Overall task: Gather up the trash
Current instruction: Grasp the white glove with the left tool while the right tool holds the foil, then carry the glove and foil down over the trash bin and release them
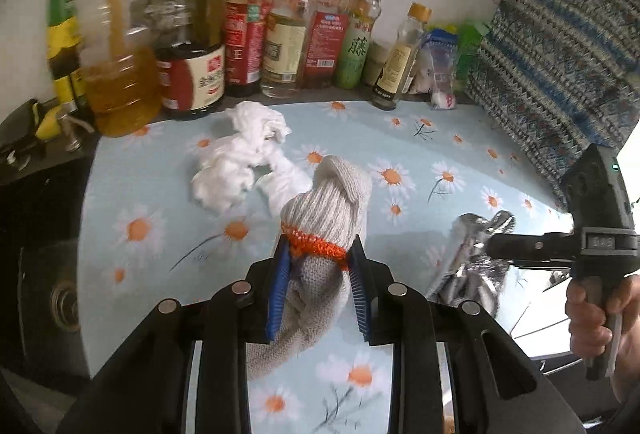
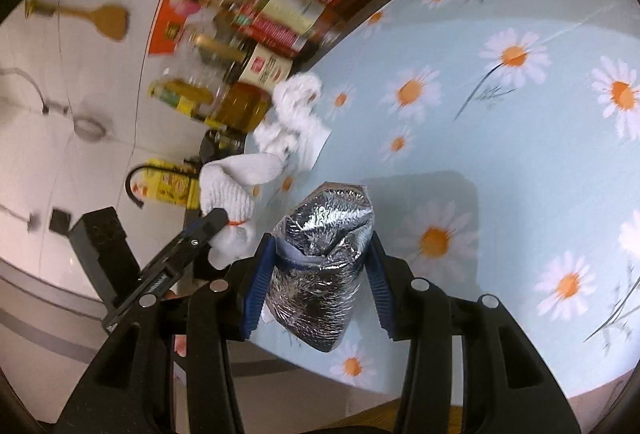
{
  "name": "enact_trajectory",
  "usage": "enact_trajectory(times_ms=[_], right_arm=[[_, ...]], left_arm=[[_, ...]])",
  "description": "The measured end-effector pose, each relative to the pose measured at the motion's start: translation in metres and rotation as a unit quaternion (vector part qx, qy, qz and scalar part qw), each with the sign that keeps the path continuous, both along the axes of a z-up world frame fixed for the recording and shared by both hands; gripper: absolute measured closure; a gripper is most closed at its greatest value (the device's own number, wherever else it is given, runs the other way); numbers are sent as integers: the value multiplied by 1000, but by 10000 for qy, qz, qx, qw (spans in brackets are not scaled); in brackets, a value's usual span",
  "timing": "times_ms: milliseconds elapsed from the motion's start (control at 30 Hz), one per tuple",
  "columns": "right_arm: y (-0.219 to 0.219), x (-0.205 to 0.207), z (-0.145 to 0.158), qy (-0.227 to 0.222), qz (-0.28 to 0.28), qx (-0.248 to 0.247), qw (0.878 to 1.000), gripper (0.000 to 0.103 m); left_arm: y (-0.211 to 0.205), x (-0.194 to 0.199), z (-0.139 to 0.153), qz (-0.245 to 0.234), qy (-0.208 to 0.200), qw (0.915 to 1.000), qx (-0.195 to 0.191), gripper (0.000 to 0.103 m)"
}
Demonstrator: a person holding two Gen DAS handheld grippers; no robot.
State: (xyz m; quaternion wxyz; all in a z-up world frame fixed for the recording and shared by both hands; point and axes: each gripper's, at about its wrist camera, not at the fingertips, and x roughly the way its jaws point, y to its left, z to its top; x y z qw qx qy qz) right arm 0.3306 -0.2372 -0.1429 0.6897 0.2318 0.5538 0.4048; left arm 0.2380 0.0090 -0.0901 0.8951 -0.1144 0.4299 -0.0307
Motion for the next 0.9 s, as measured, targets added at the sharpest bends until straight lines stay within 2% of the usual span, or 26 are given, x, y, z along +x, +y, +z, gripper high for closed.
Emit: enact_trajectory(times_ms=[333, 600, 900], right_arm=[[23, -63, 2, -31, 368, -149, 9992, 57], [40, -122, -1, -245, 797, -400, 9957, 57], [53, -170, -22, -265, 1067, -692, 9915, 57]], left_arm=[[17, -84, 3, 269, -188, 9990, -313, 76], [17, -145, -13, 304, -32, 9977, -604, 76], [18, -199, -32, 191, 228, 9967, -758, 76]])
